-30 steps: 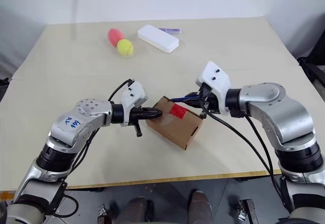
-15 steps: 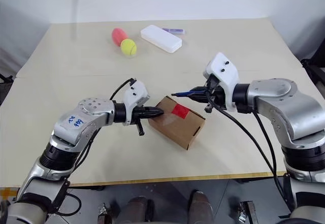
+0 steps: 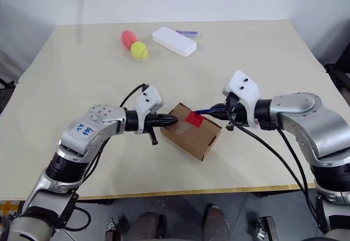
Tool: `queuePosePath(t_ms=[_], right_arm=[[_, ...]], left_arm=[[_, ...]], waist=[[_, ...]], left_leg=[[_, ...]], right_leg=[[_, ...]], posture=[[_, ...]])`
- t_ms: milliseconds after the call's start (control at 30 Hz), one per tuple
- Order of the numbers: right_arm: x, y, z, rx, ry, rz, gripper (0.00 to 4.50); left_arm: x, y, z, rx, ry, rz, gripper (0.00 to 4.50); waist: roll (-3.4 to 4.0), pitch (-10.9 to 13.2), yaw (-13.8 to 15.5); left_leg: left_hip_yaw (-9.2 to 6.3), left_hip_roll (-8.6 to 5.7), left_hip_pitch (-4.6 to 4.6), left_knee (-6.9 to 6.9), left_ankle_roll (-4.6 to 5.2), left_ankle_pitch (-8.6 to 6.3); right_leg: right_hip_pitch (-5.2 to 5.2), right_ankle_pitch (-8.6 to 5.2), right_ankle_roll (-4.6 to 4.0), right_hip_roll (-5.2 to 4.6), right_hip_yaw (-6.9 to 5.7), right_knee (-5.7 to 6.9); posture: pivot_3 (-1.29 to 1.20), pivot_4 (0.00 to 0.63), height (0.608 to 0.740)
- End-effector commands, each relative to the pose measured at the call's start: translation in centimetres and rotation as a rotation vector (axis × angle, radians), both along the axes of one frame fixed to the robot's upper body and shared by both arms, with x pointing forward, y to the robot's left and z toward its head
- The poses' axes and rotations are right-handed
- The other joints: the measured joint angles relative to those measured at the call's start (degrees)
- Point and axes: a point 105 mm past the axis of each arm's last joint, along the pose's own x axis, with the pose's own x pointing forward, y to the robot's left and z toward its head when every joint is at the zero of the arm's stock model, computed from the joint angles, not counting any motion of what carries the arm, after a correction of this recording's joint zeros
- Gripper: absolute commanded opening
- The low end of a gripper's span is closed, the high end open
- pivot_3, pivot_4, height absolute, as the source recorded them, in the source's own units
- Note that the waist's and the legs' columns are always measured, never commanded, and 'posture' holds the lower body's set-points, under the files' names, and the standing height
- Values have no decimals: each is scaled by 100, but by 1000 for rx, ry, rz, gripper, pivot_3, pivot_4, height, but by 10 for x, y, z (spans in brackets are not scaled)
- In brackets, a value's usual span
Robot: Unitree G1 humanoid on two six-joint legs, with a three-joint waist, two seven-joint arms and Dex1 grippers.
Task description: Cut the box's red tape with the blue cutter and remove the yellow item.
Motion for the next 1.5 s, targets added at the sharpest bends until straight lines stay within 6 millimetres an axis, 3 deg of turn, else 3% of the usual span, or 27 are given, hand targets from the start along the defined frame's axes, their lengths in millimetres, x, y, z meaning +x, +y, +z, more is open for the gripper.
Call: queuePosePath(t_ms=[33, 167, 733, 1000, 1300, 1500], right_arm=[[1, -2, 21, 30, -73, -3, 143], [-1, 1, 30, 62, -82, 12, 143], [-9, -9, 6, -7, -2, 10, 143], [-6, -9, 28, 41, -58, 2, 143], [-14, -7, 24, 31, -33, 19, 143], [-16, -10, 9, 1, 7, 8, 143]], left_arm=[[2, 1, 0, 17, -7, 16, 14], [3, 1, 1, 16, -8, 18, 14], [3, 0, -1, 17, -6, 21, 14], [4, 0, -1, 19, -4, 21, 14], [4, 0, -2, 16, -3, 21, 14], [4, -1, -2, 15, -5, 19, 14]], waist=[[0, 0, -1], [0, 0, -1], [0, 0, 45], [0, 0, 67], [0, 0, 100], [0, 0, 105]], left_leg=[[0, 0, -2, 4, 1, -1], [-1, 0, -9, 12, 3, -2], [-2, 0, -10, 14, 6, -3], [-1, 0, -11, 16, 6, -3], [-1, -1, -11, 18, 6, -4], [-1, -1, -11, 18, 7, -4]], right_leg=[[0, 0, 0, 0, 0, 0], [-1, 1, -1, 0, 0, 0], [-1, 1, -1, 0, 0, 0], [-2, 1, -1, 0, 0, 0], [-1, 2, -2, 0, 0, 0], [0, 2, -2, 0, 0, 0]], posture=[[0, 150, 740], [0, 150, 740], [0, 150, 740], [0, 150, 740], [0, 150, 740], [0, 150, 740]])
